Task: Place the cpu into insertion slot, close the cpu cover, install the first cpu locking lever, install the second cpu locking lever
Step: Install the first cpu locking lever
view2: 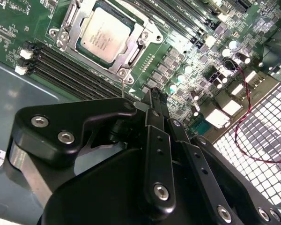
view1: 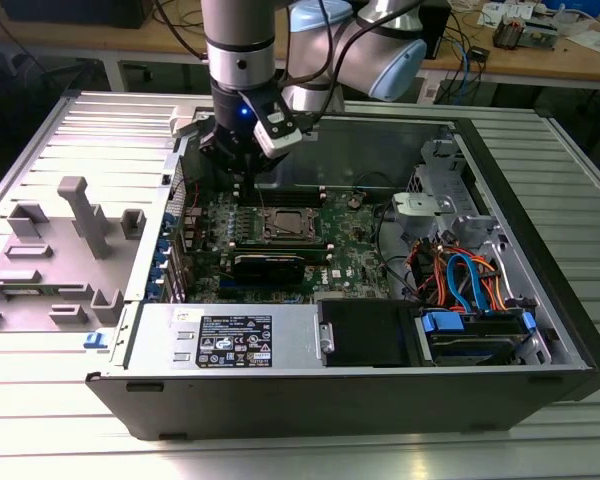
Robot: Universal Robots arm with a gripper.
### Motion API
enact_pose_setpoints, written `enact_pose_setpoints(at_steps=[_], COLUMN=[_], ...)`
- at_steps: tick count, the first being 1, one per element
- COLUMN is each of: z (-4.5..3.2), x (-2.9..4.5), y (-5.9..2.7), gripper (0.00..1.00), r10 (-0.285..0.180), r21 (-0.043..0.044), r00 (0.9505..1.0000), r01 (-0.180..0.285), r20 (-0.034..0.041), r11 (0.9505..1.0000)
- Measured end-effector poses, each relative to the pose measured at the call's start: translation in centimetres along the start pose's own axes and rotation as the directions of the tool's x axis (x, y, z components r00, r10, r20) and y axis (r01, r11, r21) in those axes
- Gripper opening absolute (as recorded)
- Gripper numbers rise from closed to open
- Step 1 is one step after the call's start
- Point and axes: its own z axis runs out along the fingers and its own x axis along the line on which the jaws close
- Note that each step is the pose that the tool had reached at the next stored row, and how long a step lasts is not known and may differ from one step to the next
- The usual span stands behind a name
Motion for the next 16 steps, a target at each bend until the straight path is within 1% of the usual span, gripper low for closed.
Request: enact_pose_setpoints(at_steps=[16], z=[0.00], x=[0.08], y=[0.34], gripper=[0.11], r10=[0.000], r21=[0.0000], r00=[1.0000], r01=[0.000], r20=[0.0000], r11=[1.0000])
